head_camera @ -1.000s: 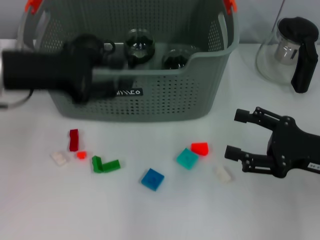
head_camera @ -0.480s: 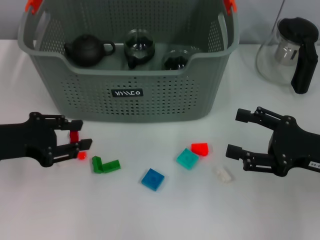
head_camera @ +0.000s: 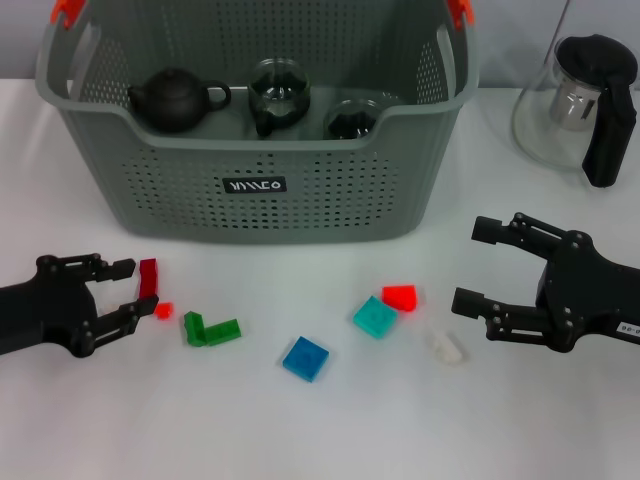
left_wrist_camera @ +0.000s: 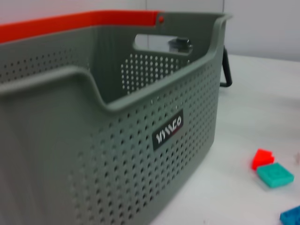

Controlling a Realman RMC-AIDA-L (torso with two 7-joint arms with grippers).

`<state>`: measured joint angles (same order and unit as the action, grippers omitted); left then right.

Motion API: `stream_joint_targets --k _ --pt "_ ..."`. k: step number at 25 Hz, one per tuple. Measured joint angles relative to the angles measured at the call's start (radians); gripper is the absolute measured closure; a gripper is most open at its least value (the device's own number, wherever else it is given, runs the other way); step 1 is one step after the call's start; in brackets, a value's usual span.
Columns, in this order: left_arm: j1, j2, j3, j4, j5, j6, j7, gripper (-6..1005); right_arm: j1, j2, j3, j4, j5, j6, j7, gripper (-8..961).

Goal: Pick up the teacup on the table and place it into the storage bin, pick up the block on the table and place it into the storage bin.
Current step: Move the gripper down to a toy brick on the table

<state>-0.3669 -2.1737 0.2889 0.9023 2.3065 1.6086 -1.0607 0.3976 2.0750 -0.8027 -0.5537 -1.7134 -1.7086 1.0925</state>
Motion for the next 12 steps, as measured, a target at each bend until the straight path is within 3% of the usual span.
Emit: stream_joint_targets --k 12 --pt "0.011 0.006 -0.051 -0.062 0.011 -0.083 -0.029 481 0.000 0.001 0.001 0.000 0.000 0.000 0.000 7"
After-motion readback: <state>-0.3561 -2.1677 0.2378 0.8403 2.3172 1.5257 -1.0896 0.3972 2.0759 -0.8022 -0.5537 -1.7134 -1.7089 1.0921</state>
